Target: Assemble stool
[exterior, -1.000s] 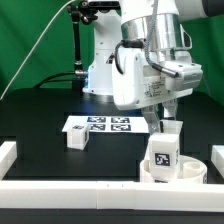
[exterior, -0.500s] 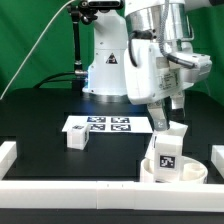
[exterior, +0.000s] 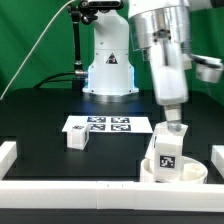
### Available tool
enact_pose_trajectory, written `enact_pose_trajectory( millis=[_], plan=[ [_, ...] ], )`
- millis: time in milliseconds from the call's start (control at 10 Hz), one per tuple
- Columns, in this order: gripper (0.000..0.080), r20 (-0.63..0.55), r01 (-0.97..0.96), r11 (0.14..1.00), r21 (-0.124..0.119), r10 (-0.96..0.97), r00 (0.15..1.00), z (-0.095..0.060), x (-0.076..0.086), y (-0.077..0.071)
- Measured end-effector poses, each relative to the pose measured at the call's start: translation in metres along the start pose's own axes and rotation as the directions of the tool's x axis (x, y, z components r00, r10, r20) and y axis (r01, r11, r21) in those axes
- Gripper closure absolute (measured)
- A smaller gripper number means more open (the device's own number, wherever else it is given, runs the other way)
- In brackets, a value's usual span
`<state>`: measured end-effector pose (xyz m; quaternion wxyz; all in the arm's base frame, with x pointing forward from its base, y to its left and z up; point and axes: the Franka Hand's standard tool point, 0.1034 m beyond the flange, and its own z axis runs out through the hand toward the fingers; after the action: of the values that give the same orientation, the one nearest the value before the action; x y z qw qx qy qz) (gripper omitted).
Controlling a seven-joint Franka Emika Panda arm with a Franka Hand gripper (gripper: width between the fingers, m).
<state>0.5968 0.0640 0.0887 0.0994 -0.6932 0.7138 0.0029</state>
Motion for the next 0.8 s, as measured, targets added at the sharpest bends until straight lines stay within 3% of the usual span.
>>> enact_pose_trajectory(
  millis=[300, 800],
  plan=[
    [0.015, -0.022, 0.379, 0.925, -0.027, -0.379, 0.925, 0.0036, -0.0137, 0.0037],
    [0.015, -0.018, 0.63, 0.776, -0.035, -0.631, 0.776, 0.0037, -0.0119, 0.0036]
  ],
)
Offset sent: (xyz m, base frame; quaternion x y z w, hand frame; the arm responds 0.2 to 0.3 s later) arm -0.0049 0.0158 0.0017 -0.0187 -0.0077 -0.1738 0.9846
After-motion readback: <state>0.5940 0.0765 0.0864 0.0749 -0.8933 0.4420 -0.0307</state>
